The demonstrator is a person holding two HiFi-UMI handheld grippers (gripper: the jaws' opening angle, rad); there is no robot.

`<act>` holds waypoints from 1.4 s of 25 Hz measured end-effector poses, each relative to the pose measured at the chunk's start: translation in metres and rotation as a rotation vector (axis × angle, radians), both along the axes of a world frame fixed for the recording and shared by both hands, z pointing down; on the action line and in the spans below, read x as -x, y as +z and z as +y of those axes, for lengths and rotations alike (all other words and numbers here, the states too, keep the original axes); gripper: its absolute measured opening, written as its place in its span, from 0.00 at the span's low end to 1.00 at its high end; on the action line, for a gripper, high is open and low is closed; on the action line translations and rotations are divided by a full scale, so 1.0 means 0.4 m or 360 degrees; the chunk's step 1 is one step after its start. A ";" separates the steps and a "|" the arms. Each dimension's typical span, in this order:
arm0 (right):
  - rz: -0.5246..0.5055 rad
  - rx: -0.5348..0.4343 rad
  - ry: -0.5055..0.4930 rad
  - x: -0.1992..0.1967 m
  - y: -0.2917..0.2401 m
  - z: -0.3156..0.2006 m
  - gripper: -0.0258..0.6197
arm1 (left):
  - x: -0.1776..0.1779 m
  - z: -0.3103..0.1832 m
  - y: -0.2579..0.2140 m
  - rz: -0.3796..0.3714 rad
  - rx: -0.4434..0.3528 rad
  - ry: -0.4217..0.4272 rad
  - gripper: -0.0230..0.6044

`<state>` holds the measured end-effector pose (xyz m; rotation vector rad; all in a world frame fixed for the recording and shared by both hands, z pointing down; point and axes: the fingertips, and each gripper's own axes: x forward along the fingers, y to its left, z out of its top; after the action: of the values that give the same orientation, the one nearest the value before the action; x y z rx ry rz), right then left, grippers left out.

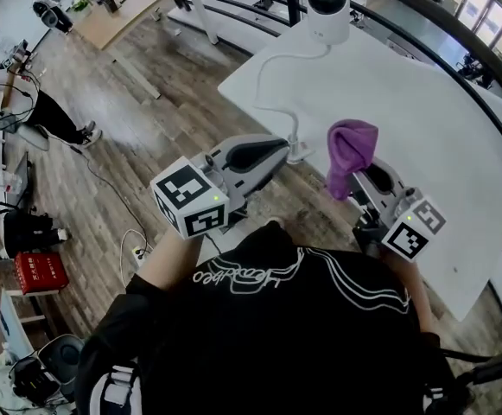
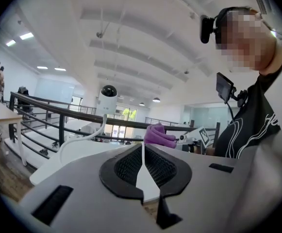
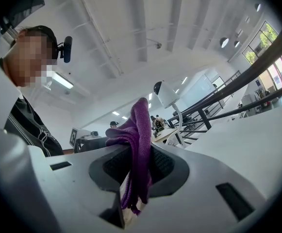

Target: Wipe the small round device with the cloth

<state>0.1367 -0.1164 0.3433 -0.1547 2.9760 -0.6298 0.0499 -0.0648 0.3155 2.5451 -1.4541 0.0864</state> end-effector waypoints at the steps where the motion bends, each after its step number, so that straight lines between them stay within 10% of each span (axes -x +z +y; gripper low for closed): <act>1: 0.0001 0.0001 -0.0002 0.011 0.004 -0.019 0.15 | 0.017 -0.023 -0.005 -0.0030 -0.0009 -0.0001 0.05; 17: 0.0035 0.0037 0.0220 0.039 0.014 -0.154 0.15 | 0.170 -0.224 -0.028 -0.0401 0.0004 0.0241 0.23; 35: 0.0107 0.0145 0.0357 0.093 0.042 -0.358 0.15 | 0.225 -0.561 0.153 -0.1142 0.0002 0.0687 0.23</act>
<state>0.0995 -0.2595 0.3600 -0.5178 2.9336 -0.7446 -0.0399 -0.2891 0.3767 2.9250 -1.0148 1.1601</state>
